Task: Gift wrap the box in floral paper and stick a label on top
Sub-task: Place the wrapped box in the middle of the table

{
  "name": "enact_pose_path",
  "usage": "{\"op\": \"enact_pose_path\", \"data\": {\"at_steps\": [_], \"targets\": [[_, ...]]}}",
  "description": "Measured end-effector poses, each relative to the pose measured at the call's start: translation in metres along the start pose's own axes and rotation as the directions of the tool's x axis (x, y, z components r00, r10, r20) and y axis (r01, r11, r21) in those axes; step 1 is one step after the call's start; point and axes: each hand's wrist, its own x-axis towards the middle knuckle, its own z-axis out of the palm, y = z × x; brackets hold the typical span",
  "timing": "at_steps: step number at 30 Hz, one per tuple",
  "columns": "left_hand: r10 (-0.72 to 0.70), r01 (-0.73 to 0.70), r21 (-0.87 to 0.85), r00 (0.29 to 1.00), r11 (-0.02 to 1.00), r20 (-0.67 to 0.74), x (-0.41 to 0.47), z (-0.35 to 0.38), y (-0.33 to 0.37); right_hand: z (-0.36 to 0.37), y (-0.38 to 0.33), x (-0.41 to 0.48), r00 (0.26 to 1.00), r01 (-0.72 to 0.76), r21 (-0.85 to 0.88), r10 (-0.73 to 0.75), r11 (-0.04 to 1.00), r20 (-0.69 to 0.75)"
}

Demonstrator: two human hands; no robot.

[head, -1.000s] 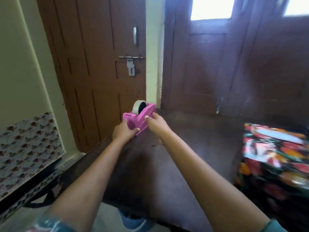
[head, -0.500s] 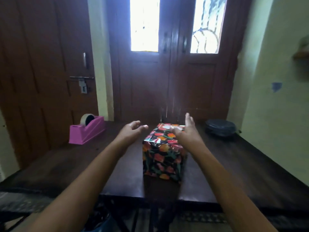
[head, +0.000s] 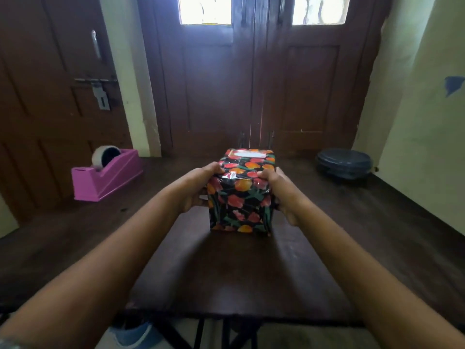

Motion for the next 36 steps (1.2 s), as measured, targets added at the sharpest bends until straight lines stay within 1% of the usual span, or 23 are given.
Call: {"op": "enact_pose_path", "data": {"at_steps": [5,9,14,18,21,22,24,28,33,36], "targets": [[0.018,-0.019,-0.023,0.999,1.0,-0.031,0.073,-0.001,0.013,-0.016,-0.006,0.082,0.999,0.028,-0.066,-0.026,0.997,0.033],[0.015,-0.017,-0.051,0.999,0.999,-0.038,0.124,-0.001,0.025,-0.025,-0.005,0.136,0.998,0.027,-0.036,-0.025,0.999,0.066],[-0.023,0.021,-0.032,0.998,0.999,-0.052,0.159,-0.002,0.041,-0.026,-0.008,0.173,0.994,-0.028,0.019,0.026,0.999,0.105],[-0.027,0.022,-0.061,0.997,0.998,-0.076,0.167,-0.006,0.045,-0.019,-0.016,0.17,0.994,-0.002,0.061,-0.005,0.998,0.11],[-0.051,0.04,-0.141,0.996,0.989,-0.078,0.163,-0.006,0.056,-0.017,-0.032,0.165,0.999,-0.05,0.021,0.05,0.999,-0.008],[-0.059,0.046,-0.156,0.995,0.987,-0.079,0.162,-0.005,0.058,-0.016,-0.037,0.162,0.997,-0.074,-0.006,0.074,0.997,-0.02],[-0.066,0.05,-0.179,0.994,0.983,-0.085,0.159,-0.003,0.062,-0.017,-0.043,0.16,0.992,-0.124,0.008,0.124,0.992,0.005],[-0.097,0.08,-0.19,0.992,0.979,-0.082,0.165,-0.002,0.073,-0.019,-0.054,0.169,0.985,-0.173,0.061,0.171,0.983,0.038],[-0.107,0.095,-0.143,0.991,0.985,-0.078,0.195,-0.011,0.071,-0.017,-0.052,0.185,0.986,-0.167,0.061,0.165,0.984,0.037],[-0.1,0.085,-0.168,0.991,0.982,-0.087,0.21,-0.011,0.065,-0.017,-0.045,0.196,0.984,-0.177,0.098,0.175,0.979,0.032]]}}
